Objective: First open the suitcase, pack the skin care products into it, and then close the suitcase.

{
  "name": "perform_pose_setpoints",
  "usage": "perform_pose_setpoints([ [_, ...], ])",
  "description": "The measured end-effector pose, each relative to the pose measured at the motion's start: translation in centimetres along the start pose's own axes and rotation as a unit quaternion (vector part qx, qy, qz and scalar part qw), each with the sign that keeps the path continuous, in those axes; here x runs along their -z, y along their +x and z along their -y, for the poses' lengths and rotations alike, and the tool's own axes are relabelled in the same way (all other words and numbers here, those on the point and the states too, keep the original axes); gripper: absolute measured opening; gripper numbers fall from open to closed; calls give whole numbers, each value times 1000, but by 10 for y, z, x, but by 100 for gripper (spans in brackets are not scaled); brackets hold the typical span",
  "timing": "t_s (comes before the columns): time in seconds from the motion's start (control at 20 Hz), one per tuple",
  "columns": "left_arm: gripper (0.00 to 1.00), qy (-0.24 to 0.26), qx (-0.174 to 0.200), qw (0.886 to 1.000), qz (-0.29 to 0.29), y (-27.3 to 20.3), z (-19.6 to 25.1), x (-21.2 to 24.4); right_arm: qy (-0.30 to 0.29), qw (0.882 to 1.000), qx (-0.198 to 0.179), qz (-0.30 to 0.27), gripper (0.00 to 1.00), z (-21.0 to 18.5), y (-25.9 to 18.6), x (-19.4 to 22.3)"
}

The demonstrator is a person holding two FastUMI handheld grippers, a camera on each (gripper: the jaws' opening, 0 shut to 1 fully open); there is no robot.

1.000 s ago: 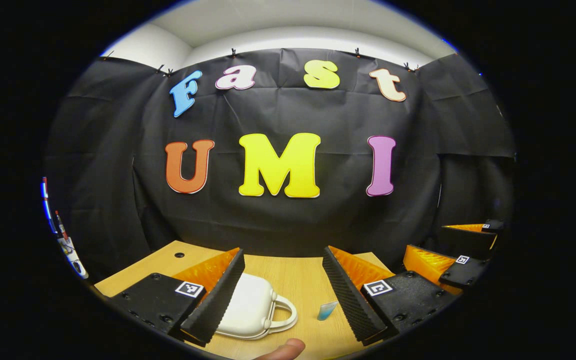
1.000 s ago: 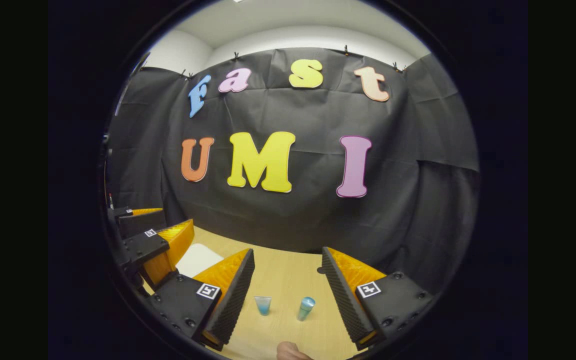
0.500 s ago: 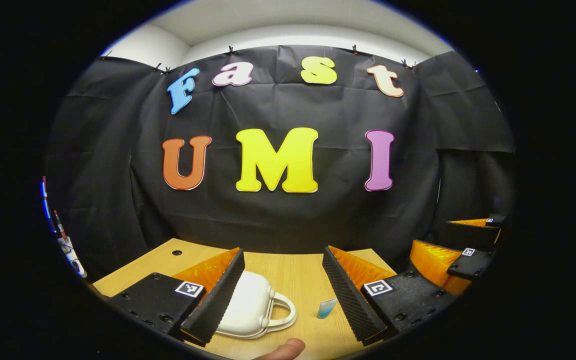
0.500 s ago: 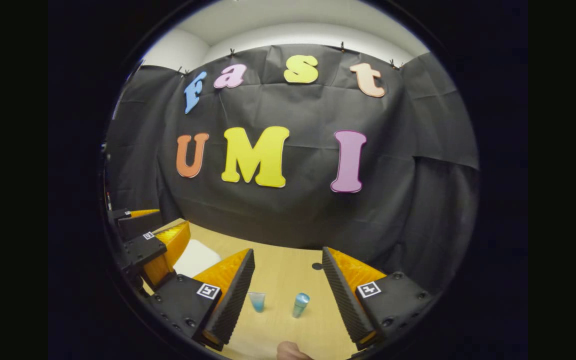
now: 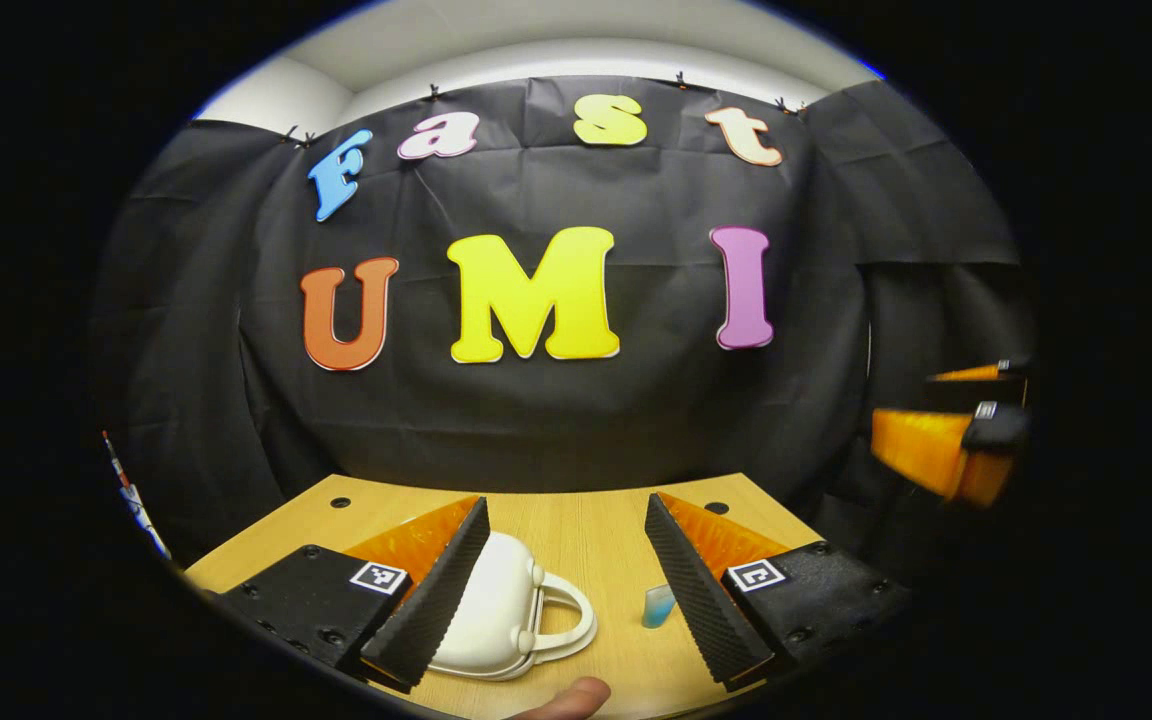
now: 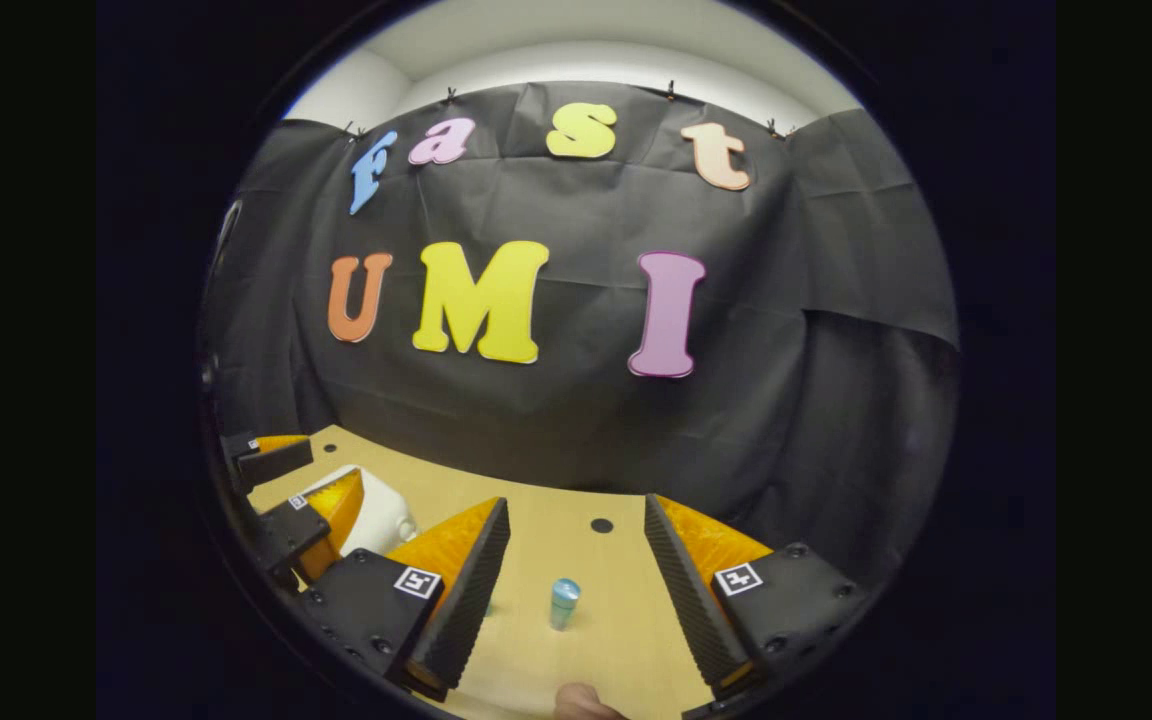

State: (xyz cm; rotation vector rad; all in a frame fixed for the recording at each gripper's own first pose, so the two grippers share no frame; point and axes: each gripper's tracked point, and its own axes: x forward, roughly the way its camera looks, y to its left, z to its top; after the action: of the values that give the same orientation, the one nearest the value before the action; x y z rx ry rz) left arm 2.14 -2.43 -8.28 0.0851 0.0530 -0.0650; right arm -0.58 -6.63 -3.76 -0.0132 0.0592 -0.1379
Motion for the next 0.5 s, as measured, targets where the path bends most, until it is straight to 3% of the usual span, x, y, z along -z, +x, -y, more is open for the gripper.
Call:
perform_pose_setpoints([
  [0.05, 100, 15, -1, 1000, -6, 4, -1, 14, 0, 1000, 8, -1, 81, 9, -1, 2],
  [0.1, 94, 32, 2, 999, -12, 8, 1, 28, 2, 1000, 18, -3, 81, 19, -1, 4],
  [0.15, 100, 53, 1, 998, -19, 13, 1, 43, 4, 1000, 26, -6, 81, 28, -1, 7],
  [0.25, 100, 110, -3, 993, -36, 20, 0, 77, 8, 999, 39, -16, 81, 43, -3, 15],
  [0.35, 100, 180, -3, 982, -55, 28, 2, 112, 12, 998, 47, -26, 80, 56, -5, 23],
  [0.5, 98, 285, 8, 955, -79, 37, 6, 158, 15, 998, 58, -34, 81, 70, -7, 31],
])
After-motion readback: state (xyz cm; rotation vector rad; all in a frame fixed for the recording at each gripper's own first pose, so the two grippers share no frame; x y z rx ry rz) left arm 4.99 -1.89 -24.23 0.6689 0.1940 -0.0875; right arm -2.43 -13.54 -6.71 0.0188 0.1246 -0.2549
